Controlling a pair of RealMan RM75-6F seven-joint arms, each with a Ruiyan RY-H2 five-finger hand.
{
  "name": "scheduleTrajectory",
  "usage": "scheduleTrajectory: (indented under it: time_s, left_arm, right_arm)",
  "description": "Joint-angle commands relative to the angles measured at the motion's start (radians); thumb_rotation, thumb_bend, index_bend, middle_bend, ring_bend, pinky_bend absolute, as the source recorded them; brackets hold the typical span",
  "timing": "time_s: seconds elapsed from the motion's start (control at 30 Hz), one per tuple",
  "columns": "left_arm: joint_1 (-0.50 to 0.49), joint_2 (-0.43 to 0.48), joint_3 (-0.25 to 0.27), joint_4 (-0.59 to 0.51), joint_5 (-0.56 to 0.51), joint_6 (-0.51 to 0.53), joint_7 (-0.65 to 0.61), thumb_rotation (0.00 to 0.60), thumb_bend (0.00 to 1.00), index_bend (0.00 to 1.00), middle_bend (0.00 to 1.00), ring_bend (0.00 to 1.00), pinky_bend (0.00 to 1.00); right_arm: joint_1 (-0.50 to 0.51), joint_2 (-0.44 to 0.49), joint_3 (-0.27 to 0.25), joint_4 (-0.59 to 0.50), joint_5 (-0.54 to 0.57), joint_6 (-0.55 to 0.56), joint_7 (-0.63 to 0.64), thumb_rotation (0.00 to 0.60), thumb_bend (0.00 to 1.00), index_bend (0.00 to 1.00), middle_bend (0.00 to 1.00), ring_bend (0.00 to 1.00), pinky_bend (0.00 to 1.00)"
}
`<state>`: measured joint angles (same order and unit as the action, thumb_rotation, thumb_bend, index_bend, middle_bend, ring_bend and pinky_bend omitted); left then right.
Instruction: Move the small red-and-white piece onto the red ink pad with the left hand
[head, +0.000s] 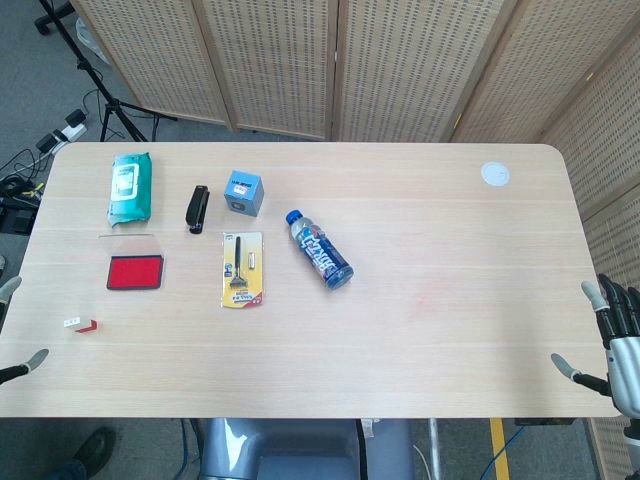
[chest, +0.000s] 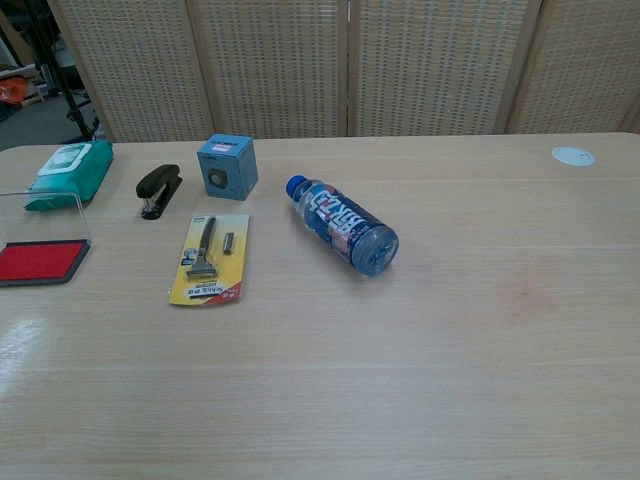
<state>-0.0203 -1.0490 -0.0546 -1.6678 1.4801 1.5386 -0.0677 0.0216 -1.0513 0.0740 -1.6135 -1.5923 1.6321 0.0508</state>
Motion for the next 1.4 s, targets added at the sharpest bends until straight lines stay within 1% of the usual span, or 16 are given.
scheduleTrajectory:
  time_s: [0.03, 0.37, 0.43, 0.47, 0.5, 0.53, 0.57, 0.6, 0.67, 0.7, 0.77, 0.9, 1.0, 1.1, 1.27, 1.4]
  left_arm:
    - [-0.008, 0.022, 0.007, -0.011, -0.013, -0.031, -0.019, 0.6, 0.0, 0.0, 0.0, 0.0, 0.0]
    - [-0.015, 0.021, 0.006, -0.009, -0.023, -0.047, -0.017, 0.6, 0.0, 0.0, 0.0, 0.0, 0.0]
    - [-0.022, 0.022, 0.008, -0.006, -0.048, -0.077, 0.004, 0.6, 0.0, 0.0, 0.1, 0.02, 0.0]
    - [-0.027, 0.02, 0.005, -0.005, -0.066, -0.094, 0.016, 0.6, 0.01, 0.0, 0.25, 0.12, 0.05]
    - [-0.035, 0.016, 0.002, -0.005, -0.088, -0.115, 0.025, 0.6, 0.01, 0.0, 0.44, 0.28, 0.14]
    - [-0.049, 0.008, -0.005, 0.0, -0.125, -0.156, 0.034, 0.6, 0.01, 0.0, 0.56, 0.41, 0.24]
    - [-0.06, 0.002, -0.009, 0.005, -0.148, -0.183, 0.038, 0.6, 0.02, 0.0, 0.7, 0.59, 0.41]
    - [-0.07, -0.003, -0.013, 0.01, -0.168, -0.208, 0.037, 0.6, 0.02, 0.02, 0.81, 0.73, 0.56]
    - [-0.089, -0.02, -0.026, 0.026, -0.203, -0.252, 0.015, 0.6, 0.02, 0.07, 0.93, 0.88, 0.73]
    - [-0.099, -0.033, -0.034, 0.043, -0.223, -0.274, 0.001, 0.6, 0.02, 0.09, 0.95, 0.92, 0.78]
    - [-0.116, -0.05, -0.039, 0.071, -0.251, -0.32, -0.014, 0.6, 0.03, 0.11, 0.98, 0.97, 0.85]
    - [-0.163, -0.081, -0.04, 0.145, -0.312, -0.442, -0.016, 0.6, 0.06, 0.14, 0.98, 1.0, 0.91]
    - [-0.186, -0.1, -0.043, 0.189, -0.353, -0.508, -0.022, 0.6, 0.08, 0.22, 0.99, 1.0, 0.92]
    - [-0.197, -0.112, -0.053, 0.219, -0.381, -0.538, -0.039, 0.6, 0.11, 0.35, 0.99, 1.0, 0.92]
    - [-0.236, -0.127, -0.065, 0.271, -0.445, -0.642, -0.057, 0.6, 0.16, 0.38, 0.99, 1.0, 0.92]
    - [-0.252, -0.135, -0.066, 0.289, -0.467, -0.675, -0.052, 0.6, 0.18, 0.4, 0.99, 1.0, 0.92]
  right_arm:
    - [-0.001, 0.006, -0.007, -0.03, -0.006, -0.007, -0.054, 0.6, 0.0, 0.0, 0.0, 0.0, 0.0]
    - [0.003, -0.006, 0.001, -0.007, -0.02, 0.01, 0.023, 0.6, 0.0, 0.0, 0.0, 0.0, 0.0]
    - [0.005, -0.008, 0.001, -0.004, -0.024, 0.01, 0.042, 0.6, 0.0, 0.0, 0.0, 0.0, 0.0]
    - [0.006, -0.009, 0.001, -0.002, -0.024, 0.01, 0.046, 0.6, 0.0, 0.0, 0.0, 0.0, 0.0]
    - [0.007, -0.009, 0.001, 0.001, -0.024, 0.008, 0.048, 0.6, 0.0, 0.0, 0.0, 0.0, 0.0]
    - [0.008, -0.011, 0.001, 0.003, -0.024, 0.006, 0.05, 0.6, 0.0, 0.0, 0.0, 0.0, 0.0]
    - [0.009, -0.011, 0.001, 0.004, -0.024, 0.005, 0.053, 0.6, 0.0, 0.0, 0.0, 0.0, 0.0]
    - [0.009, -0.012, 0.001, 0.005, -0.024, 0.005, 0.055, 0.6, 0.0, 0.0, 0.0, 0.0, 0.0]
    - [0.009, -0.014, 0.003, 0.006, -0.022, 0.007, 0.061, 0.6, 0.0, 0.0, 0.0, 0.0, 0.0]
    - [0.009, -0.016, 0.006, 0.006, -0.02, 0.01, 0.065, 0.6, 0.0, 0.0, 0.0, 0.0, 0.0]
    - [0.01, -0.019, 0.008, 0.007, -0.02, 0.013, 0.073, 0.6, 0.0, 0.0, 0.0, 0.0, 0.0]
    - [0.012, -0.023, 0.01, 0.015, -0.018, 0.01, 0.083, 0.6, 0.0, 0.0, 0.0, 0.0, 0.0]
    - [0.013, -0.023, 0.008, 0.017, -0.017, 0.006, 0.086, 0.6, 0.0, 0.0, 0.0, 0.0, 0.0]
    - [0.014, -0.024, 0.008, 0.017, -0.016, 0.005, 0.088, 0.6, 0.0, 0.0, 0.0, 0.0, 0.0]
    - [0.02, -0.026, 0.006, 0.016, -0.013, -0.01, 0.083, 0.6, 0.0, 0.0, 0.0, 0.0, 0.0]
    - [0.021, -0.025, 0.005, 0.014, -0.012, -0.013, 0.082, 0.6, 0.0, 0.0, 0.0, 0.0, 0.0]
